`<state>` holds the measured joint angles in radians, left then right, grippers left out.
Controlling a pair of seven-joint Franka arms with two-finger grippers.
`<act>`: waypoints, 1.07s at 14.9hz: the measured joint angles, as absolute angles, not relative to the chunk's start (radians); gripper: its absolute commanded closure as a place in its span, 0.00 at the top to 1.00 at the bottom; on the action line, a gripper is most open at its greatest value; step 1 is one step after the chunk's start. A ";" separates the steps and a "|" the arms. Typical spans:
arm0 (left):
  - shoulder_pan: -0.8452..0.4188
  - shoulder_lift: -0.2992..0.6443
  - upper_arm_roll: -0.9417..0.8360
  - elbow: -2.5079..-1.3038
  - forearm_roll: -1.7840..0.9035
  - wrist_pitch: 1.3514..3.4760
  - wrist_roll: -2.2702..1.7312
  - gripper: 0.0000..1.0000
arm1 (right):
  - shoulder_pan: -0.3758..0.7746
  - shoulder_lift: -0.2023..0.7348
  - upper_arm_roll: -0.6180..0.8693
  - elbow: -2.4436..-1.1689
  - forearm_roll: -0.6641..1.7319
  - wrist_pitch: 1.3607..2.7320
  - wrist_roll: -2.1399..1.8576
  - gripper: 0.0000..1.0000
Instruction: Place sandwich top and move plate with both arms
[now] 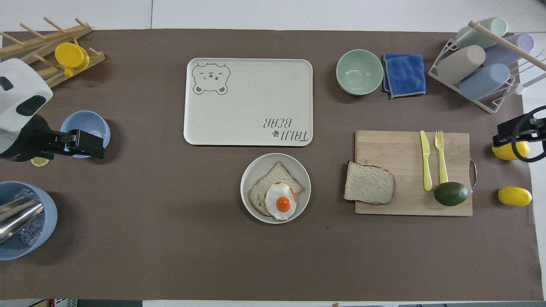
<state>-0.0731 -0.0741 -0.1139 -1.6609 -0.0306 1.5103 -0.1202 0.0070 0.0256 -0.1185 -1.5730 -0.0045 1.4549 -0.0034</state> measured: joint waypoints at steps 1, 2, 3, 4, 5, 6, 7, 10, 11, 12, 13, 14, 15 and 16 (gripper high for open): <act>-0.073 -0.074 -0.114 -1.661 -0.031 1.510 -0.120 1.00 | 0.007 0.026 -0.119 -1.573 -0.005 1.455 -0.003 1.00; -0.073 -0.074 -0.114 -1.661 -0.031 1.510 -0.120 1.00 | 0.007 0.026 -0.119 -1.573 -0.005 1.455 -0.003 1.00; -0.073 -0.074 -0.114 -1.661 -0.031 1.510 -0.120 1.00 | 0.007 0.026 -0.119 -1.573 -0.005 1.455 -0.003 1.00; -0.073 -0.074 -0.114 -1.661 -0.031 1.510 -0.120 1.00 | 0.007 0.026 -0.119 -1.573 -0.005 1.455 -0.003 1.00; -0.073 -0.074 -0.114 -1.661 -0.031 1.510 -0.120 1.00 | 0.007 0.026 -0.119 -1.572 -0.005 1.455 -0.003 1.00; -0.073 -0.074 -0.114 -1.661 -0.031 1.510 -0.120 1.00 | 0.007 0.026 -0.119 -1.572 -0.005 1.455 -0.003 1.00; -0.073 -0.074 -0.114 -1.661 -0.031 1.510 -0.120 1.00 | 0.007 0.026 -0.119 -1.571 -0.005 1.455 -0.003 1.00; -0.073 -0.074 -0.114 -1.661 -0.031 1.510 -0.120 1.00 | 0.007 0.026 -0.118 -1.571 -0.005 1.455 -0.003 1.00; -0.073 -0.074 -0.114 -1.661 -0.031 1.510 -0.120 1.00 | 0.007 0.026 -0.118 -1.571 -0.005 1.455 -0.003 1.00; -0.073 -0.074 -0.114 -1.661 -0.031 1.510 -0.120 1.00 | 0.007 0.026 -0.118 -1.571 -0.005 1.455 -0.003 1.00; -0.073 -0.074 -0.114 -1.661 -0.031 1.510 -0.120 1.00 | 0.007 0.026 -0.117 -1.571 -0.005 1.455 -0.004 1.00; -0.073 -0.074 -0.114 -1.661 -0.031 1.510 -0.120 1.00 | 0.008 0.025 -0.112 -1.571 -0.004 1.455 -0.004 1.00; -0.073 -0.074 -0.114 -1.661 -0.031 1.510 -0.120 1.00 | 0.008 0.025 -0.101 -1.571 -0.004 1.457 -0.007 1.00; -0.073 -0.074 -0.114 -1.661 -0.031 1.510 -0.120 1.00 | 0.011 0.024 -0.080 -1.571 -0.004 1.461 -0.008 1.00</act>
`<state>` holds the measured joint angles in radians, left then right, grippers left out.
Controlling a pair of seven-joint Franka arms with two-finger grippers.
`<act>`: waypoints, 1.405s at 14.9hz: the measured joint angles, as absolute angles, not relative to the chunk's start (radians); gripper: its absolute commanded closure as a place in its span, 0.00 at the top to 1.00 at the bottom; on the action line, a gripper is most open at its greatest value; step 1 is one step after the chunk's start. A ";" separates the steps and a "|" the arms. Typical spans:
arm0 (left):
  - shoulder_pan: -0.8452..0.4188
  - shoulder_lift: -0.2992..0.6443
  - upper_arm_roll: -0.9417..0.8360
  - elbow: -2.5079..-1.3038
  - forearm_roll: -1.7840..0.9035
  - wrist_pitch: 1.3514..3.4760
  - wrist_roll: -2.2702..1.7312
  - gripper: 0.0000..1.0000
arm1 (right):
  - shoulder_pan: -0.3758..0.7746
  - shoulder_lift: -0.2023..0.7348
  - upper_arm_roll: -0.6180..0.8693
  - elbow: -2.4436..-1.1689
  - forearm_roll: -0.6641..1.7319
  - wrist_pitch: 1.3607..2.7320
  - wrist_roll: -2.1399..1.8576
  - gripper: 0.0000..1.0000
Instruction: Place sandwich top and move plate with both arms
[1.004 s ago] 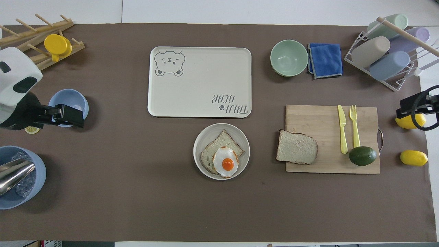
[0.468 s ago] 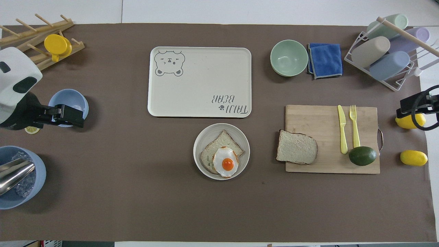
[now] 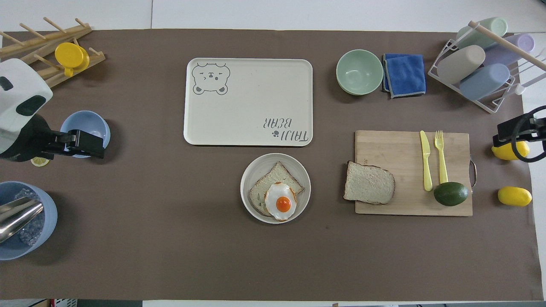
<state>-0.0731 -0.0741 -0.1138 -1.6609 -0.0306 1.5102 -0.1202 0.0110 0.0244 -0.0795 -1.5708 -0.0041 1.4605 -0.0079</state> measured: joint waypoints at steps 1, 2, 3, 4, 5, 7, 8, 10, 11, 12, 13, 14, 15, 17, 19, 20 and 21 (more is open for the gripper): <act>-0.073 -0.074 -0.114 -1.661 -0.031 1.510 -0.120 1.00 | 0.025 0.025 -0.055 -1.572 -0.007 1.461 -0.004 1.00; -0.073 -0.074 -0.114 -1.661 -0.031 1.510 -0.120 1.00 | 0.060 0.026 -0.038 -1.575 -0.017 1.461 0.024 1.00; -0.073 -0.074 -0.114 -1.661 -0.031 1.510 -0.120 1.00 | 0.110 0.031 -0.031 -1.579 -0.031 1.464 0.080 1.00; -0.073 -0.074 -0.114 -1.661 -0.031 1.510 -0.120 1.00 | 0.165 0.043 -0.027 -1.583 -0.042 1.472 0.145 1.00; -0.073 -0.074 -0.114 -1.661 -0.031 1.510 -0.120 1.00 | 0.220 0.062 -0.024 -1.588 -0.051 1.488 0.211 1.00; -0.073 -0.074 -0.114 -1.661 -0.031 1.510 -0.120 1.00 | 0.322 0.121 -0.021 -1.599 -0.073 1.530 0.363 1.00; -0.073 -0.074 -0.114 -1.661 -0.031 1.510 -0.120 1.00 | 0.364 0.157 -0.020 -1.604 -0.080 1.549 0.450 1.00; -0.073 -0.074 -0.114 -1.661 -0.031 1.510 -0.120 1.00 | 0.415 0.215 -0.020 -1.632 -0.087 1.609 0.567 1.00; -0.073 -0.074 -0.114 -1.661 -0.031 1.510 -0.120 1.00 | 0.428 0.234 -0.020 -1.654 -0.092 1.639 0.589 1.00; -0.073 -0.074 -0.114 -1.661 -0.031 1.510 -0.120 1.00 | 0.440 0.254 -0.020 -1.673 -0.105 1.658 0.607 1.00; -0.073 -0.074 -0.114 -1.661 -0.031 1.510 -0.120 1.00 | 0.454 0.279 -0.021 -1.689 -0.118 1.679 0.639 1.00; -0.073 -0.074 -0.114 -1.661 -0.031 1.510 -0.120 1.00 | 0.468 0.306 -0.021 -1.702 -0.127 1.711 0.682 1.00; -0.073 -0.074 -0.114 -1.661 -0.031 1.510 -0.120 1.00 | 0.482 0.333 -0.020 -1.715 -0.134 1.746 0.722 1.00; -0.073 -0.074 -0.114 -1.661 -0.031 1.510 -0.120 1.00 | 0.502 0.369 -0.021 -1.758 -0.139 1.808 0.761 1.00; -0.073 -0.074 -0.114 -1.661 -0.031 1.510 -0.120 1.00 | 0.507 0.370 -0.021 -1.811 -0.140 1.840 0.766 1.00; -0.073 -0.074 -0.114 -1.661 -0.031 1.510 -0.120 1.00 | 0.507 0.367 -0.022 -1.828 -0.141 1.843 0.766 0.99; -0.073 -0.074 -0.114 -1.661 -0.031 1.510 -0.120 1.00 | 0.507 0.361 -0.023 -1.838 -0.141 1.841 0.766 0.97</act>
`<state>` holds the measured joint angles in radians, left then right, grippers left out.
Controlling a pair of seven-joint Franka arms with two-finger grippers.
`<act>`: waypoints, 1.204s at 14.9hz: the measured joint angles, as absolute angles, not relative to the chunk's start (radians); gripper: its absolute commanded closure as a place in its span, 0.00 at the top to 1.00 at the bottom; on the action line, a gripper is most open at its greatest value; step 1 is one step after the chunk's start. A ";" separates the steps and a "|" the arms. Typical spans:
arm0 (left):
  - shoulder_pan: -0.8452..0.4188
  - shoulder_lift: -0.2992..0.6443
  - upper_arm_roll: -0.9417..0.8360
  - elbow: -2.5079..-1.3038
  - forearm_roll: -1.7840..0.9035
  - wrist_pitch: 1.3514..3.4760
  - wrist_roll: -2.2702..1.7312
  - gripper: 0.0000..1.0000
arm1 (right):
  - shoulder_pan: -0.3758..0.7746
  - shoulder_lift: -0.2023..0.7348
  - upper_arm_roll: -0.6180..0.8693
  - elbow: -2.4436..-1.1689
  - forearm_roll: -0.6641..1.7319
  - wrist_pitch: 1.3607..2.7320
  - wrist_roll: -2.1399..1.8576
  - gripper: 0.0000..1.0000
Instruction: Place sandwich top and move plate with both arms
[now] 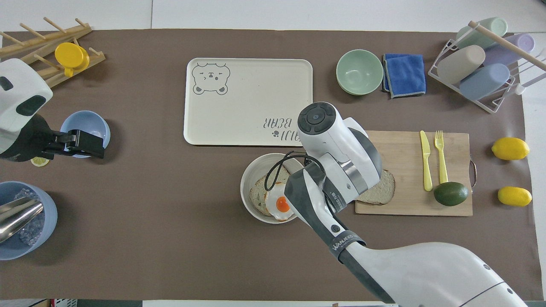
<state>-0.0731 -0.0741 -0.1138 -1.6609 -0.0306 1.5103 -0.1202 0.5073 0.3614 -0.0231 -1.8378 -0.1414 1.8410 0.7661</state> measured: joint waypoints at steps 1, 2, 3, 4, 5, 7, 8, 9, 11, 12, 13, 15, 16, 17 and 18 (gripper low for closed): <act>-0.073 -0.074 -0.114 -1.661 -0.031 1.510 -0.120 1.00 | 0.507 0.356 -0.024 -1.842 -0.143 1.835 0.766 0.90; -0.073 -0.074 -0.114 -1.661 -0.031 1.510 -0.120 1.00 | 0.507 0.350 -0.024 -1.845 -0.147 1.824 0.766 0.86; -0.073 -0.074 -0.114 -1.661 -0.031 1.510 -0.120 1.00 | 0.508 0.345 -0.024 -1.847 -0.156 1.814 0.766 0.84; -0.073 -0.074 -0.114 -1.661 -0.031 1.510 -0.120 1.00 | 0.512 0.339 -0.023 -1.850 -0.168 1.804 0.766 0.79; -0.073 -0.074 -0.114 -1.661 -0.031 1.510 -0.120 1.00 | 0.522 0.333 -0.023 -1.859 -0.189 1.799 0.766 0.76; -0.073 -0.074 -0.114 -1.661 -0.031 1.510 -0.120 1.00 | 0.545 0.323 -0.023 -1.885 -0.228 1.798 0.766 0.70; -0.073 -0.074 -0.114 -1.661 -0.031 1.510 -0.120 1.00 | 0.553 0.319 -0.023 -1.896 -0.236 1.798 0.767 0.66; -0.073 -0.074 -0.114 -1.661 -0.031 1.510 -0.120 1.00 | 0.557 0.317 -0.023 -1.904 -0.242 1.798 0.767 0.65; -0.073 -0.074 -0.114 -1.661 -0.031 1.510 -0.120 1.00 | 0.557 0.317 -0.024 -1.913 -0.247 1.798 0.767 0.61; -0.073 -0.074 -0.114 -1.661 -0.031 1.510 -0.120 1.00 | 0.557 0.317 -0.024 -1.917 -0.249 1.798 0.767 0.59; -0.073 -0.074 -0.114 -1.661 -0.031 1.510 -0.120 1.00 | 0.556 0.317 -0.025 -1.921 -0.251 1.798 0.767 0.59; -0.073 -0.074 -0.114 -1.661 -0.031 1.510 -0.120 1.00 | 0.556 0.317 -0.027 -1.929 -0.256 1.802 0.767 0.59; -0.073 -0.074 -0.114 -1.661 -0.031 1.510 -0.120 1.00 | 0.556 0.317 -0.028 -1.934 -0.258 1.809 0.767 0.59; -0.073 -0.074 -0.114 -1.661 -0.031 1.510 -0.120 1.00 | 0.556 0.317 -0.028 -1.942 -0.260 1.818 0.767 0.59; -0.073 -0.074 -0.114 -1.661 -0.031 1.510 -0.120 1.00 | 0.555 0.316 -0.029 -1.950 -0.261 1.828 0.767 0.59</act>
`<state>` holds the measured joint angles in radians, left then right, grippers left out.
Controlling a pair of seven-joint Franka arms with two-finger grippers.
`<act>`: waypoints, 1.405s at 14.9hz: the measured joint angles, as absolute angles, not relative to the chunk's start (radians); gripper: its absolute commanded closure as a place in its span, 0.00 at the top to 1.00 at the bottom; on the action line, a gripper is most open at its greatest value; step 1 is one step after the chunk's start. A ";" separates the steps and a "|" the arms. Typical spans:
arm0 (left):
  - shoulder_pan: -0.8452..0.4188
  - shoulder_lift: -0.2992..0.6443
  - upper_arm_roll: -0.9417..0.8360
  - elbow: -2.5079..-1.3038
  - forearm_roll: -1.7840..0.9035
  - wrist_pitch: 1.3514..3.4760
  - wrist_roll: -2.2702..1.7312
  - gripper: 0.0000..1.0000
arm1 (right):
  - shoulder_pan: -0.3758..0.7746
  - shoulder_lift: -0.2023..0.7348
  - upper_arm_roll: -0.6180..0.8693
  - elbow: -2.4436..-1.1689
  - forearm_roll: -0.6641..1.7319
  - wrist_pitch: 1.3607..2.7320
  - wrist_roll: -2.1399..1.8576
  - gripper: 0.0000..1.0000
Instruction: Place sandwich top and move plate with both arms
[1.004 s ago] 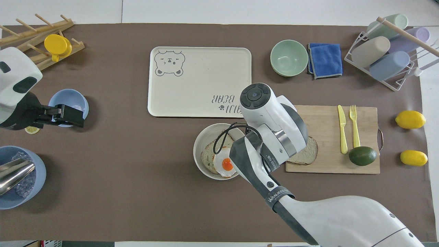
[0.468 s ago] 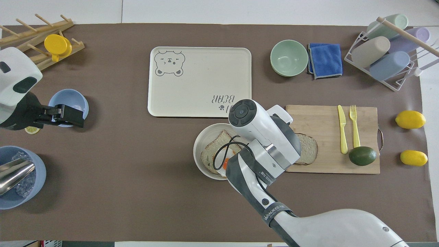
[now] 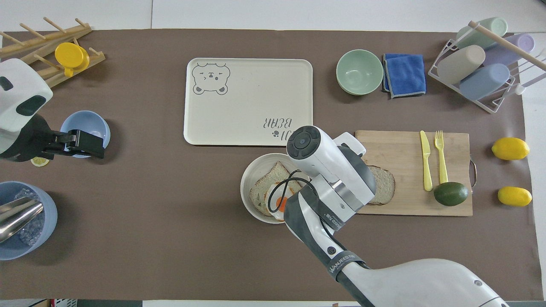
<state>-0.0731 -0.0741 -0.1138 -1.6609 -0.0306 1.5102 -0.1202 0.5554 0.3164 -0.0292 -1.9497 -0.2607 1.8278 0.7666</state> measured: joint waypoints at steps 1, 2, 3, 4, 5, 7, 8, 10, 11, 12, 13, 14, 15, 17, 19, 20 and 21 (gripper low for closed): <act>-0.073 -0.074 -0.114 -1.661 -0.031 1.510 -0.120 1.00 | 0.555 0.316 -0.031 -1.957 -0.261 1.833 0.767 0.59; -0.073 -0.074 -0.114 -1.661 -0.031 1.510 -0.120 1.00 | 0.555 0.316 -0.032 -1.963 -0.261 1.835 0.767 0.59; -0.073 -0.074 -0.114 -1.661 -0.031 1.510 -0.120 1.00 | 0.555 0.316 -0.032 -1.966 -0.261 1.835 0.767 0.59; -0.073 -0.074 -0.114 -1.661 -0.031 1.510 -0.120 1.00 | 0.555 0.316 -0.032 -1.967 -0.261 1.835 0.767 0.59; -0.073 -0.074 -0.114 -1.661 -0.031 1.510 -0.120 1.00 | 0.555 0.315 -0.032 -1.968 -0.261 1.835 0.767 0.59; -0.073 -0.074 -0.114 -1.661 -0.031 1.510 -0.120 1.00 | 0.555 0.314 -0.032 -1.969 -0.261 1.835 0.767 0.58; -0.073 -0.074 -0.114 -1.661 -0.031 1.510 -0.120 1.00 | 0.555 0.313 -0.032 -1.970 -0.261 1.834 0.767 0.57; -0.073 -0.074 -0.114 -1.661 -0.031 1.510 -0.120 1.00 | 0.555 0.312 -0.032 -1.972 -0.262 1.831 0.767 0.53; -0.073 -0.074 -0.114 -1.661 -0.031 1.510 -0.120 1.00 | 0.555 0.312 -0.032 -1.972 -0.263 1.831 0.767 0.49; -0.073 -0.074 -0.114 -1.661 -0.031 1.510 -0.120 1.00 | 0.555 0.312 -0.032 -1.973 -0.264 1.831 0.767 0.48; -0.073 -0.074 -0.114 -1.661 -0.031 1.510 -0.120 1.00 | 0.555 0.311 -0.033 -1.973 -0.265 1.830 0.767 0.47; -0.073 -0.074 -0.114 -1.661 -0.031 1.510 -0.120 1.00 | 0.555 0.310 -0.033 -1.973 -0.266 1.830 0.767 0.47; -0.073 -0.074 -0.114 -1.661 -0.031 1.510 -0.120 1.00 | 0.555 0.310 -0.033 -1.974 -0.266 1.829 0.767 0.47; -0.073 -0.074 -0.114 -1.661 -0.031 1.510 -0.120 1.00 | 0.555 0.309 -0.033 -1.977 -0.267 1.829 0.767 0.56; -0.073 -0.074 -0.114 -1.661 -0.031 1.510 -0.120 1.00 | 0.555 0.308 -0.033 -1.983 -0.268 1.829 0.767 0.61; -0.073 -0.074 -0.114 -1.661 -0.031 1.510 -0.120 1.00 | 0.555 0.307 -0.033 -1.987 -0.268 1.829 0.767 0.61; -0.073 -0.074 -0.114 -1.661 -0.031 1.510 -0.120 1.00 | 0.555 0.307 -0.033 -1.991 -0.268 1.829 0.767 0.61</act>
<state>-0.0731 -0.0741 -0.1138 -1.6609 -0.0306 1.5103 -0.1202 0.5550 0.3067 -0.0332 -1.9915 -0.2676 1.8291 0.7666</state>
